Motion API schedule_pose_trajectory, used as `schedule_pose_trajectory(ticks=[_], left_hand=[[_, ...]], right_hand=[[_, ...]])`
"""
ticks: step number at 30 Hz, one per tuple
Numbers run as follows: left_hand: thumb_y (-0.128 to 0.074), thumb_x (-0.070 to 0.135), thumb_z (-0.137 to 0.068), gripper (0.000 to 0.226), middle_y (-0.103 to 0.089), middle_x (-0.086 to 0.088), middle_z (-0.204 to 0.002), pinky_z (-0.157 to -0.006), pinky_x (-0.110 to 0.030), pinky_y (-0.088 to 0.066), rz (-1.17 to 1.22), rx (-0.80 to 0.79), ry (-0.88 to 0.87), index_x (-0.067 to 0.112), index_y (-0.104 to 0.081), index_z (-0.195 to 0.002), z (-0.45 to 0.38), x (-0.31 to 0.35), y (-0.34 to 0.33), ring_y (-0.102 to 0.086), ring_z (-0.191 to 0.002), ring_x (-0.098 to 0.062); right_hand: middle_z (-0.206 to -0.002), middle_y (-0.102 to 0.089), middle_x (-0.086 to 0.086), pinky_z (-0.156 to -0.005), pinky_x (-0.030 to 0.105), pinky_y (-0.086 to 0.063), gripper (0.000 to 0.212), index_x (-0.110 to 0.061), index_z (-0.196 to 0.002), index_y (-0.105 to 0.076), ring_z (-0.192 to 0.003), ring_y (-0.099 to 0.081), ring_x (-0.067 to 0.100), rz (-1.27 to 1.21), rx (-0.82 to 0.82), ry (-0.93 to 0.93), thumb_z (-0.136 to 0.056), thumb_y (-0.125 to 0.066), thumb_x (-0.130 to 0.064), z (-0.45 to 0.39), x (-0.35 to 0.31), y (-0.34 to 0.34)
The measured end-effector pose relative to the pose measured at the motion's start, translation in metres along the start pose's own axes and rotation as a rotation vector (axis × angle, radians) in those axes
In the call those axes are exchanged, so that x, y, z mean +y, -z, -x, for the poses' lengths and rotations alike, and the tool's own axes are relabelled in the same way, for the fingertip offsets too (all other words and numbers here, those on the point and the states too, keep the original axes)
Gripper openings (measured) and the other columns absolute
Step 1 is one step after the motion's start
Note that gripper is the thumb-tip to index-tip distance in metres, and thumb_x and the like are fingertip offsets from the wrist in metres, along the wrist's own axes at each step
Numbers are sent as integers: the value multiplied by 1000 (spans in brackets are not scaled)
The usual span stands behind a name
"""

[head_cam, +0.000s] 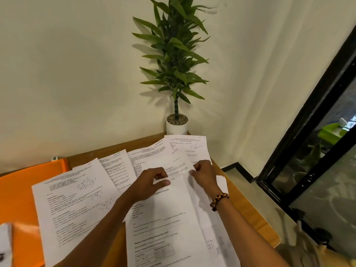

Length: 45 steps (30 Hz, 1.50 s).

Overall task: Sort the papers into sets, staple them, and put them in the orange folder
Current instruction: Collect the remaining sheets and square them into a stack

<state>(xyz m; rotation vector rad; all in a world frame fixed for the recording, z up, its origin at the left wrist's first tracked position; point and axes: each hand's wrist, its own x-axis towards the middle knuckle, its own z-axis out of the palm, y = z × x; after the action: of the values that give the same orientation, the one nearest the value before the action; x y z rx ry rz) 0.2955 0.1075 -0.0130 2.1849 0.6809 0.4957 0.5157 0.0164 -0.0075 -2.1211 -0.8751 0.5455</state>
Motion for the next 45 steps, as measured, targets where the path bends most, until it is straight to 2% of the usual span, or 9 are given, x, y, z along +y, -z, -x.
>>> schedule_pose_trajectory(ticks=[8,14,19,25,29,32,39,42,45], left_hand=[[-77,45,-84,18,-45,13,-150,-113,-39,-24,-110,285,-35,35,-63,-79,-23,22,4,-34,-141,-8],[-78,40,-85,14,-71,18,-93,-91,-38,-53,35,226,24,32,-66,-82,-32,34,6,-65,-95,-4],[-78,37,-86,16,-68,20,-110,-98,-32,-52,88,217,103,32,-67,-97,-22,26,8,-62,-110,-5],[-71,37,-92,40,-55,23,-134,-98,-32,-49,67,244,137,40,-58,-130,-19,20,13,-56,-115,-4],[-64,41,-96,20,-71,13,-113,-97,-30,-54,15,240,104,28,-70,-110,-22,4,13,-65,-108,-5],[-60,46,-97,15,-70,13,-105,-84,-26,-52,-9,157,114,33,-64,-102,-22,-5,11,-66,-104,-11],[-62,32,-99,7,-70,13,-100,-86,-21,-47,-11,177,90,27,-67,-99,-25,-17,10,-65,-97,-4],[-62,30,-99,6,-69,16,-96,-85,-16,-46,-6,188,92,28,-66,-96,-26,-18,14,-65,-94,-3],[-62,30,-99,6,-69,17,-94,-82,-11,-45,1,204,83,29,-66,-94,-28,-20,16,-65,-92,-2]], right_hand=[[-68,-59,0,-53,17,-42,20,-7,-79,-60,-61,-55,13,-247,-248,-1,-84,-79,-1,14,10,38],[-91,-70,12,-80,41,-53,16,-10,-83,-64,-87,-69,27,-356,-561,-45,-91,-76,-16,26,9,53],[-110,-77,-1,-88,33,-57,43,-22,-116,-68,-105,-71,21,-331,-717,-141,-103,-43,-54,38,-8,55],[-124,-61,-22,-100,22,-50,32,-31,-126,-54,-110,-60,3,-56,-687,156,-97,-63,-41,48,-24,33],[-116,-47,-31,-74,-4,-42,25,-32,-130,-42,-107,-52,-3,-105,-712,161,-106,-48,-29,53,-30,25],[-115,-59,-23,-81,5,-51,18,-28,-122,-50,-98,-61,-1,-118,-756,81,-107,-45,-34,58,-37,28],[-88,-71,0,-70,32,-60,24,-16,-93,-64,-75,-65,12,-226,-338,50,-104,-54,-35,11,-44,-4],[-96,-69,-3,-85,38,-56,11,-18,-98,-61,-91,-64,17,-112,-207,55,-95,-68,-26,-25,-42,-28],[-115,-65,5,-93,40,-51,31,-15,-112,-56,-109,-60,25,57,-115,115,-90,-71,-30,-51,-46,-49]])
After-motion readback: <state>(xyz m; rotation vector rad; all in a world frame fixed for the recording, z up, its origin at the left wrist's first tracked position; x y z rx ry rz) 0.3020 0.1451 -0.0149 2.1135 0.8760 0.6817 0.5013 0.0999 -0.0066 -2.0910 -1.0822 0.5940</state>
